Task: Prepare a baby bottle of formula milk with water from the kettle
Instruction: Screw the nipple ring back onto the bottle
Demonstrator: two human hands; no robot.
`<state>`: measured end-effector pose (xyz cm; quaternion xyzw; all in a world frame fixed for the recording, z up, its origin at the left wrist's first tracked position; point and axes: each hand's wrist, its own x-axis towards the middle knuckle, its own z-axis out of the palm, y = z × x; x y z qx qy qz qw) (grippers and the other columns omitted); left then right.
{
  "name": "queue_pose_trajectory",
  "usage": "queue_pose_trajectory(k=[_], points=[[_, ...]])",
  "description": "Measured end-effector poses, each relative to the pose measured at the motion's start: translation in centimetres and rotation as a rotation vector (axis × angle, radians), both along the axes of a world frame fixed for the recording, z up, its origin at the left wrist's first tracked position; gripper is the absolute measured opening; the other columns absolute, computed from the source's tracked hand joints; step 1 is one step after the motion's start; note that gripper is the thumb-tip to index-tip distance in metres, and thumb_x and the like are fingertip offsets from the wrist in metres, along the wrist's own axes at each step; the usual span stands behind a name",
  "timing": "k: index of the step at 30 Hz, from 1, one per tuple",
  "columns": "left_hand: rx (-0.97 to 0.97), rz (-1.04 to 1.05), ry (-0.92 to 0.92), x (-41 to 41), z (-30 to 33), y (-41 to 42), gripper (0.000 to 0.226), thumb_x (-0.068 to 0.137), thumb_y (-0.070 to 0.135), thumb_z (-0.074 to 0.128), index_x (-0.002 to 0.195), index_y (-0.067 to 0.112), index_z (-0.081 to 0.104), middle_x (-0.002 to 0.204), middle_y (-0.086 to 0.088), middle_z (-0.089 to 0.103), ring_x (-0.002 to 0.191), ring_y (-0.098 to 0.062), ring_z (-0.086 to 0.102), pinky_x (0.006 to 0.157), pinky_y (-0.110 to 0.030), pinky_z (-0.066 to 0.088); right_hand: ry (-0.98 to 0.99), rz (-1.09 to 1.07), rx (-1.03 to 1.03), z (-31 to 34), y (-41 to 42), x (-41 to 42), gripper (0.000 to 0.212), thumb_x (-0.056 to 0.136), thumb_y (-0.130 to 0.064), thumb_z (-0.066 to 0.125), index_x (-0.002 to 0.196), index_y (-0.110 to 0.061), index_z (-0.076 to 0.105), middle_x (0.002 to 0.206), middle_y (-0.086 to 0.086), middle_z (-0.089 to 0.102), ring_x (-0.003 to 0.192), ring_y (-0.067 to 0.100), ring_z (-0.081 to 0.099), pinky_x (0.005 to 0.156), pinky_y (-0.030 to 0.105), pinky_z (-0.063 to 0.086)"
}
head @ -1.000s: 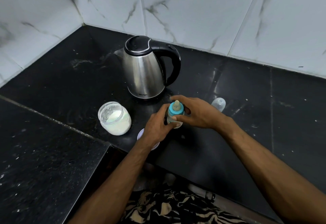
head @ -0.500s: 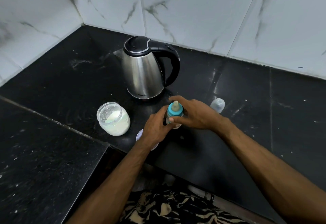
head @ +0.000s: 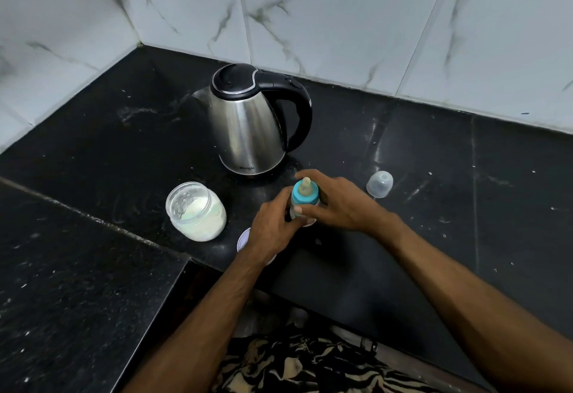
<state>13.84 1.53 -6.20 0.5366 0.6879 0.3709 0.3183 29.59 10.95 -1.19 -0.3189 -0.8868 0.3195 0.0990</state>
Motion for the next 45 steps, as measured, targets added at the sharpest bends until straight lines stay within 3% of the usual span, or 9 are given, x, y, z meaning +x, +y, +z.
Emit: queue_pose_trajectory(k=[3, 6, 18, 22, 26, 30, 35, 39, 45], points=[[-0.011, -0.051, -0.018, -0.4, 0.0, 0.3, 0.06, 0.075, 0.049, 0.075, 0.129, 0.034, 0.054, 0.114, 0.015, 0.07, 0.107, -0.003, 0.066, 0.094, -0.041, 0.055, -0.018, 0.186, -0.124, 1.2, 2.0, 0.3, 0.057, 0.087, -0.044, 0.069, 0.137, -0.03, 0.046, 0.124, -0.013, 0.062, 0.11, 0.007, 0.061, 0.096, 0.029, 0.051], [0.001, -0.042, -0.033, -0.6, -0.5, 0.2, 0.058, 0.079, 0.041, 0.077, 0.131, 0.032, 0.054, 0.115, 0.013, 0.071, 0.107, -0.005, 0.066, 0.093, -0.044, 0.055, 0.043, 0.197, -0.137, 0.9, 2.3, -0.1, 0.05, 0.088, -0.043, 0.069, 0.132, -0.027, 0.051, 0.121, -0.013, 0.063, 0.11, 0.005, 0.061, 0.096, 0.031, 0.052], [0.042, 0.007, 0.03, 0.2, -0.5, -0.3, 0.058, 0.078, 0.047, 0.066, 0.133, 0.04, 0.049, 0.117, 0.017, 0.07, 0.108, -0.003, 0.066, 0.091, -0.041, 0.056, 0.391, -0.23, -0.056, -2.3, -3.2, -0.7, 0.042, 0.09, -0.038, 0.066, 0.127, -0.024, 0.053, 0.105, -0.011, 0.068, 0.095, 0.005, 0.066, 0.084, 0.024, 0.054], [0.034, 0.005, 0.023, 0.0, -0.5, -0.1, 0.058, 0.075, 0.051, 0.067, 0.131, 0.04, 0.051, 0.114, 0.016, 0.071, 0.106, -0.007, 0.067, 0.089, -0.044, 0.056, 0.435, -0.284, -0.077, -2.4, -3.9, -1.0, 0.045, 0.088, -0.036, 0.07, 0.129, -0.025, 0.054, 0.092, -0.021, 0.064, 0.085, -0.005, 0.063, 0.078, 0.015, 0.051], [0.017, -0.008, 0.004, -0.2, -0.4, 0.0, 0.053, 0.079, 0.053, 0.069, 0.128, 0.04, 0.053, 0.11, 0.017, 0.071, 0.104, -0.006, 0.068, 0.088, -0.045, 0.056, 0.303, -0.229, -0.09, -1.4, -3.0, 0.1, 0.065, 0.082, -0.056, 0.068, 0.138, -0.03, 0.046, 0.081, -0.019, 0.062, 0.078, -0.003, 0.061, 0.08, 0.021, 0.053], [0.013, 0.007, 0.004, 0.0, -0.7, 0.0, 0.062, 0.073, 0.052, 0.07, 0.131, 0.043, 0.05, 0.107, 0.016, 0.071, 0.102, -0.008, 0.068, 0.089, -0.047, 0.055, 0.308, -0.371, 0.157, -0.4, -1.8, 1.4, 0.059, 0.088, -0.066, 0.047, 0.131, -0.025, 0.053, 0.063, -0.011, 0.05, 0.061, 0.004, 0.051, 0.063, 0.029, 0.05], [0.003, 0.012, 0.01, 0.0, -0.8, 0.0, 0.066, 0.07, 0.051, 0.07, 0.131, 0.042, 0.048, 0.111, 0.019, 0.069, 0.107, -0.006, 0.066, 0.093, -0.046, 0.054, 0.244, -0.687, 0.436, -1.9, 1.4, 3.5, 0.04, 0.092, -0.043, 0.06, 0.121, -0.016, 0.061, 0.101, 0.0, 0.059, 0.096, 0.018, 0.055, 0.083, 0.038, 0.05], [0.004, 0.014, -0.007, 0.1, -0.9, -0.1, 0.066, 0.069, 0.052, 0.071, 0.13, 0.043, 0.047, 0.113, 0.02, 0.069, 0.108, -0.006, 0.066, 0.094, -0.047, 0.054, 0.109, -0.829, 0.314, -4.1, 2.4, 5.1, 0.048, 0.089, -0.034, 0.066, 0.134, -0.019, 0.055, 0.133, 0.009, 0.048, 0.121, 0.027, 0.046, 0.098, 0.046, 0.039], [0.0, 0.013, -0.006, 0.1, -0.8, -0.1, 0.067, 0.069, 0.054, 0.071, 0.131, 0.044, 0.046, 0.115, 0.02, 0.069, 0.11, -0.006, 0.065, 0.095, -0.047, 0.054, 0.019, -0.836, 0.148, -6.2, 2.3, 5.9, 0.06, 0.089, -0.022, 0.063, 0.144, -0.022, 0.041, 0.137, 0.008, 0.042, 0.123, 0.029, 0.043, 0.103, 0.047, 0.035]])
